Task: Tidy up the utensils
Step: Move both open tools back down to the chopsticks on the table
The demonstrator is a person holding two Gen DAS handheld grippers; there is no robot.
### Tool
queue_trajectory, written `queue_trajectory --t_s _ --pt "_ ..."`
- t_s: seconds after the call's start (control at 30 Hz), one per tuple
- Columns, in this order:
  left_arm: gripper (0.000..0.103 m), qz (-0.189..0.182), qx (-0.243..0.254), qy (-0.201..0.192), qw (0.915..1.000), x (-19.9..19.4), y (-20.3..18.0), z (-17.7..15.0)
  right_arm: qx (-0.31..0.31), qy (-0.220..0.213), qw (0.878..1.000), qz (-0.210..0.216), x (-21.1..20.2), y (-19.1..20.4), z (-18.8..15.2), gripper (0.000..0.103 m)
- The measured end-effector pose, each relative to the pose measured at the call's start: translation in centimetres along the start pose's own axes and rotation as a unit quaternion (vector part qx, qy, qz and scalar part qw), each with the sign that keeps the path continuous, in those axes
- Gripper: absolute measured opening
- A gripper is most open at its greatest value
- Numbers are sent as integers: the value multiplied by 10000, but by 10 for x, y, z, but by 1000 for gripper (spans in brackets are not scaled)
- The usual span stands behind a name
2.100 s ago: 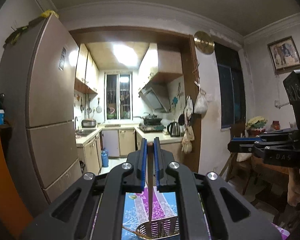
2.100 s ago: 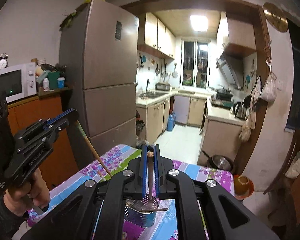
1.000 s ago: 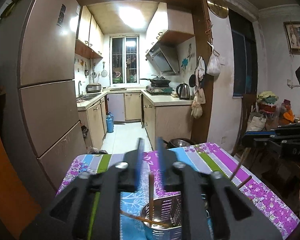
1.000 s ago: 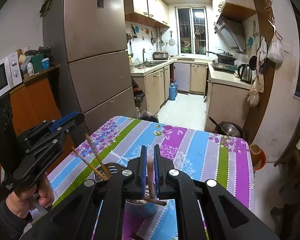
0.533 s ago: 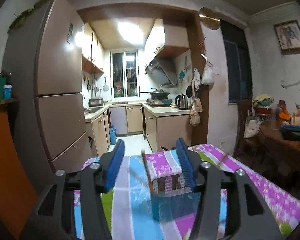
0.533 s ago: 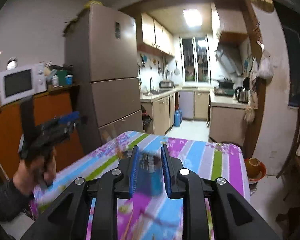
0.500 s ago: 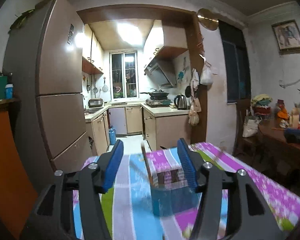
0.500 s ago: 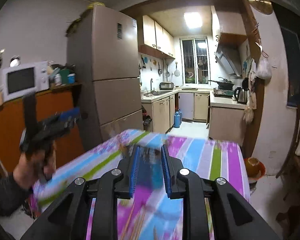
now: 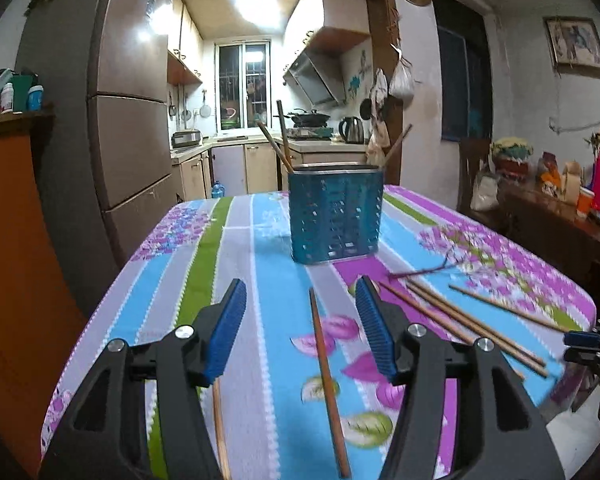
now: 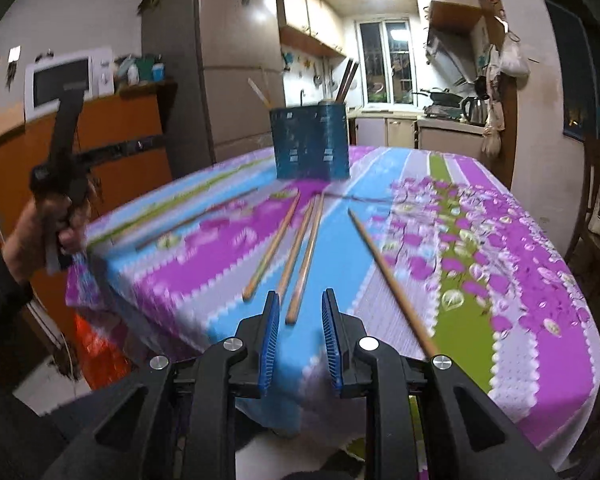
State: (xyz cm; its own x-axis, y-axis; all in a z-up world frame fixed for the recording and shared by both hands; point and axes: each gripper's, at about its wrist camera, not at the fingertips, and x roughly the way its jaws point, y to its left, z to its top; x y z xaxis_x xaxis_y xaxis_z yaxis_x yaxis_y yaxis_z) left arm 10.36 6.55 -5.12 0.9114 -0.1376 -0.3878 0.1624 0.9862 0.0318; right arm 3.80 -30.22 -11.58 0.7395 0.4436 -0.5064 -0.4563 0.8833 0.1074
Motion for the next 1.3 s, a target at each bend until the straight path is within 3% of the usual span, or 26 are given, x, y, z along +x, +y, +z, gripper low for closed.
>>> queue_trajectory --t_s 0.17,0.57,0.97,1.13,1.3 --pt "55 -18 -32 111 9999 -8 1 -17 -179 135 9997 -27 13 6 -9 23" --pt "55 -71 15 190 9998 -7 -15 -38 -119 -105 9999 -62 23 6 -8 22" --pt "55 119 352 248 9990 -25 -37 -105 -290 -437 9981 -325 28 10 -13 16" --pt "54 138 398 275 9987 -23 -40 -115 -222 -511 9979 -338 29 9 -14 16" --pt "27 131 353 233 9990 -17 -38 -121 -197 -573 9975 -358 29 9 -16 16"
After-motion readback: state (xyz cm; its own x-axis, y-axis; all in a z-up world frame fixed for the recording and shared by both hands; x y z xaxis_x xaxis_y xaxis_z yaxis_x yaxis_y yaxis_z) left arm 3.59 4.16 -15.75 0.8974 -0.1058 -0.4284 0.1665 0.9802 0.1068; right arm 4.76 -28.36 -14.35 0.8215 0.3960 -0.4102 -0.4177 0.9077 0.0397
